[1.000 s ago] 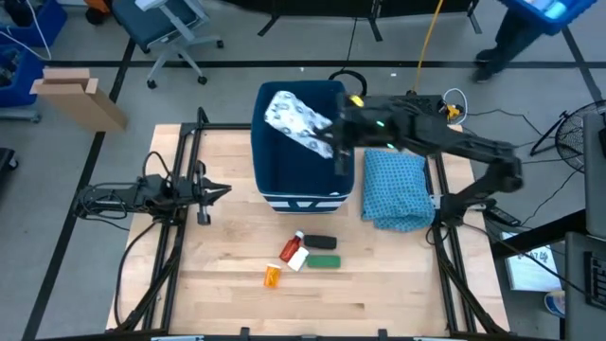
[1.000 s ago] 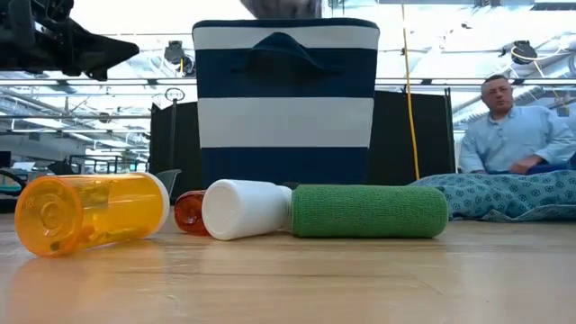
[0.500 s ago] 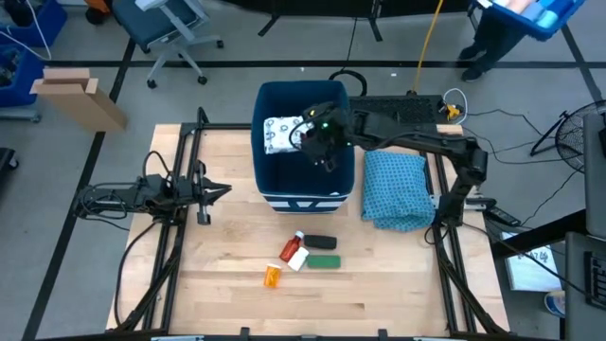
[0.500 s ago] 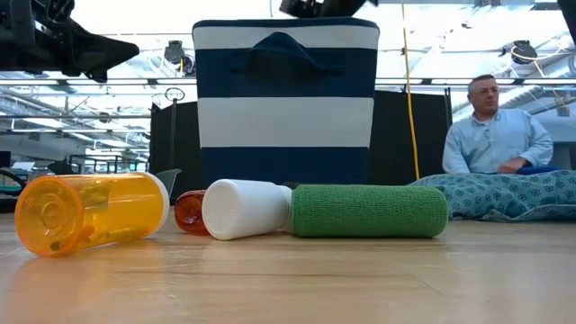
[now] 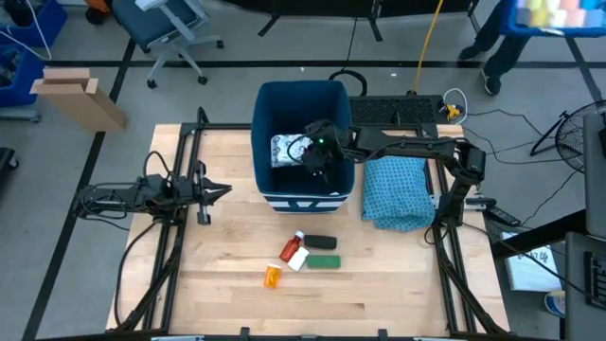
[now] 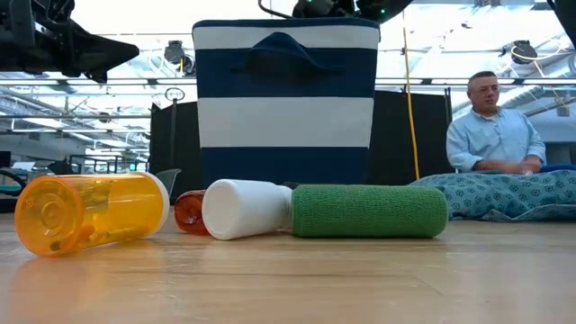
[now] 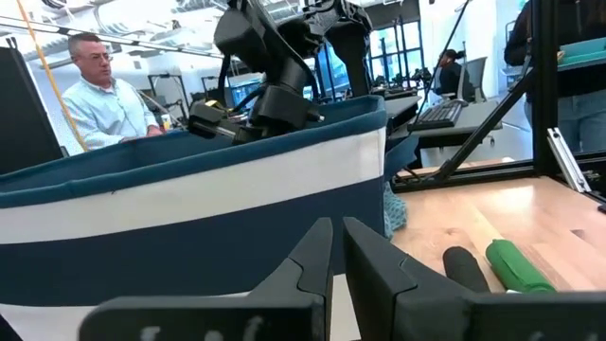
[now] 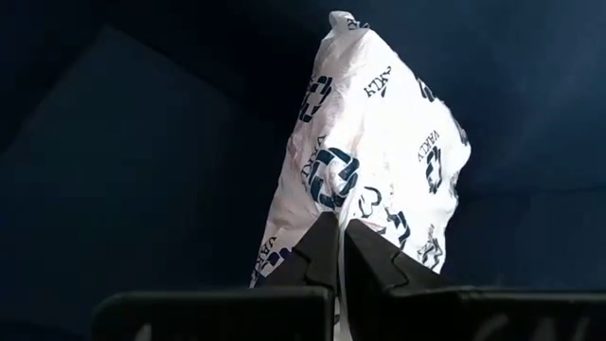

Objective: Pick & place medical supplies in basket/bin
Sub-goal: Put the mailer bag into the blue bin

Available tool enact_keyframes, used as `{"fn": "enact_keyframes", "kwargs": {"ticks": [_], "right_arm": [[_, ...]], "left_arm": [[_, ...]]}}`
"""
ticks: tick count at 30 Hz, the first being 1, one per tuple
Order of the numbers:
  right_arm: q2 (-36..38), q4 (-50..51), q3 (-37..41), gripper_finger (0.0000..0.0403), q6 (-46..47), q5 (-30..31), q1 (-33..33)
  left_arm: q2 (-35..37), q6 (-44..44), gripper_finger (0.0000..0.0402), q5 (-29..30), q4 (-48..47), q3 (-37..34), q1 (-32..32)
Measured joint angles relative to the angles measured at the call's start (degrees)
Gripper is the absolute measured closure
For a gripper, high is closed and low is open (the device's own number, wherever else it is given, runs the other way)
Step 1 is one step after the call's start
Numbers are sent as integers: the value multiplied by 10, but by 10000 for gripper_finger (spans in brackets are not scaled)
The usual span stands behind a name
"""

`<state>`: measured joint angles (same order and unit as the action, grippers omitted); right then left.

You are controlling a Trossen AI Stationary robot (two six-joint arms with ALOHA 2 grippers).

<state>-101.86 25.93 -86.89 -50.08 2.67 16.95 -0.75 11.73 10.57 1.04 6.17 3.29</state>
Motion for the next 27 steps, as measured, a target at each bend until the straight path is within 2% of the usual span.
{"fn": "enact_keyframes", "kwargs": {"ticks": [6,20,23,27], "right_arm": [[0,-5,1,403,16,-59,6],[0,52,-3,403,120,-59,7],[-3,85,-33,403,134,-54,5],[-15,116,-115,403,152,-43,5]], "left_arm": [[0,1,369,0,1,0,0],[0,1,369,0,2,0,0],[0,7,369,1,10,0,0],[0,15,369,1,18,0,0]]}}
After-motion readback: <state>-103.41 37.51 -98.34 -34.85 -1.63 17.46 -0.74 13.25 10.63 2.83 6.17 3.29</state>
